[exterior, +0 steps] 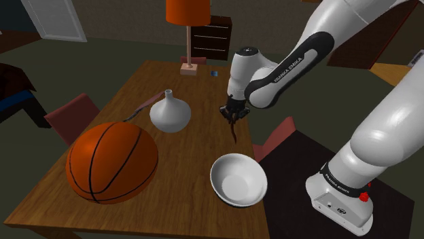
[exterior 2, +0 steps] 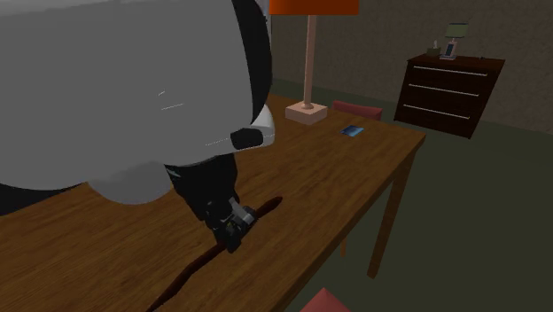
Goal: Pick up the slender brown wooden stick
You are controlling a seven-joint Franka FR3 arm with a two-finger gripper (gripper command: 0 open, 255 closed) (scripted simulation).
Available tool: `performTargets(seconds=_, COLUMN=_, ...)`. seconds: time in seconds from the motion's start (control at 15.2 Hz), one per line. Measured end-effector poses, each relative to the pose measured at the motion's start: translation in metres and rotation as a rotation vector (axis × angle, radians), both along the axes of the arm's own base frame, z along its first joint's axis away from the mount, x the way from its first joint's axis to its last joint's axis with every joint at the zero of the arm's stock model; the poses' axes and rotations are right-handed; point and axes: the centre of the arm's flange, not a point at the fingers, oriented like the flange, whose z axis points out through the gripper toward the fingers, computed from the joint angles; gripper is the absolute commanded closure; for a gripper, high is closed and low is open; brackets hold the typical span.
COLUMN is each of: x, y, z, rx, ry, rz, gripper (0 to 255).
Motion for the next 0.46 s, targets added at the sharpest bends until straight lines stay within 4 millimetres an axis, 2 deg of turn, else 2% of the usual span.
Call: performTargets(seconds=0.46, x=0.0, y=-0.001, z=0.036, rx=0.001, ry=0.0, rz=0.0, gripper=255)
